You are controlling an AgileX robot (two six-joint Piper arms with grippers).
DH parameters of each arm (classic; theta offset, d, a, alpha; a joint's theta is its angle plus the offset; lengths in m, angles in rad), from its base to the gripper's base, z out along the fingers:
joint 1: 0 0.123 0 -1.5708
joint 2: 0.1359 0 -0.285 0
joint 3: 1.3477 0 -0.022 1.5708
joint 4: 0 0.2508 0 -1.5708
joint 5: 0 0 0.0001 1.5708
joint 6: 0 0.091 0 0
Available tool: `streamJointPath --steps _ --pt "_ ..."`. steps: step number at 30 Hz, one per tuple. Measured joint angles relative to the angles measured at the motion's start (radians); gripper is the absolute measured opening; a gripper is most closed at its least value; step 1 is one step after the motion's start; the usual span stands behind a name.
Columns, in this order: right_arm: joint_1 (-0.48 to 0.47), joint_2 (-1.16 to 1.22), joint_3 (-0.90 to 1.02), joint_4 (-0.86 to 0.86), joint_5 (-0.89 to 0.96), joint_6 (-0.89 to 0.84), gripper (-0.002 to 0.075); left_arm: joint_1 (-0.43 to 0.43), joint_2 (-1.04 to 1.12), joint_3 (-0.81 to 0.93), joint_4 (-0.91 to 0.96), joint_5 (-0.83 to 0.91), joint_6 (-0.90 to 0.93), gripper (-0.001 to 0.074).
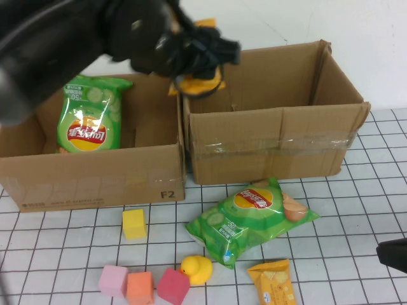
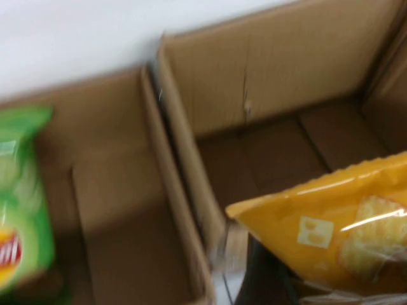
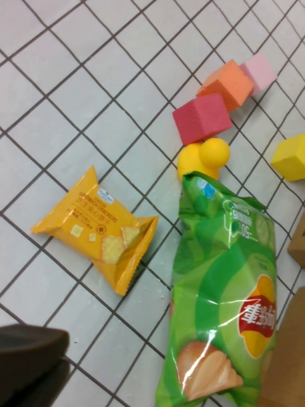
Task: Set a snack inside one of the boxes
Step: Place the biscuit in the biscuit box
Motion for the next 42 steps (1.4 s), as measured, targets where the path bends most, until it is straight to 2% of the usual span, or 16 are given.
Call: streamJointPath --steps 5,9,18,21,25,29,33,39,42 --pt "0.000 0.000 0.000 0.006 -0.006 -0.002 -0.0001 0.000 0.177 -0.180 0.058 -0.006 0.036 0.0419" --pt "0.000 0.000 0.000 0.010 -0.006 -0.002 -0.0001 0.000 0.304 -0.256 0.172 -0.066 0.039 0.0419" --pt "0.000 0.000 0.000 0.014 -0.011 -0.002 -0.0001 0.000 0.430 -0.268 0.299 -0.233 -0.030 0.0419" --pt "0.000 0.000 0.000 0.014 -0.013 -0.005 -0.0001 0.000 0.434 -0.268 0.306 -0.252 -0.040 0.0427" --pt "0.000 0.000 0.000 0.014 -0.013 -0.006 -0.0001 0.000 0.434 -0.270 0.306 -0.245 -0.056 0.0492" --pt "0.000 0.000 0.000 0.014 -0.013 -0.011 -0.0001 0.000 0.434 -0.272 0.308 -0.215 -0.069 0.0471" --pt "0.000 0.000 0.000 0.014 -0.013 -0.014 -0.0001 0.000 0.432 -0.280 0.308 -0.154 -0.070 0.0395" --pt "0.000 0.000 0.000 0.020 -0.013 -0.014 -0.0001 0.000 0.382 -0.325 0.274 -0.035 -0.055 0.0079" --pt "0.000 0.000 0.000 0.022 -0.013 -0.014 -0.0001 0.000 0.312 -0.336 0.223 0.016 -0.007 0.0023"
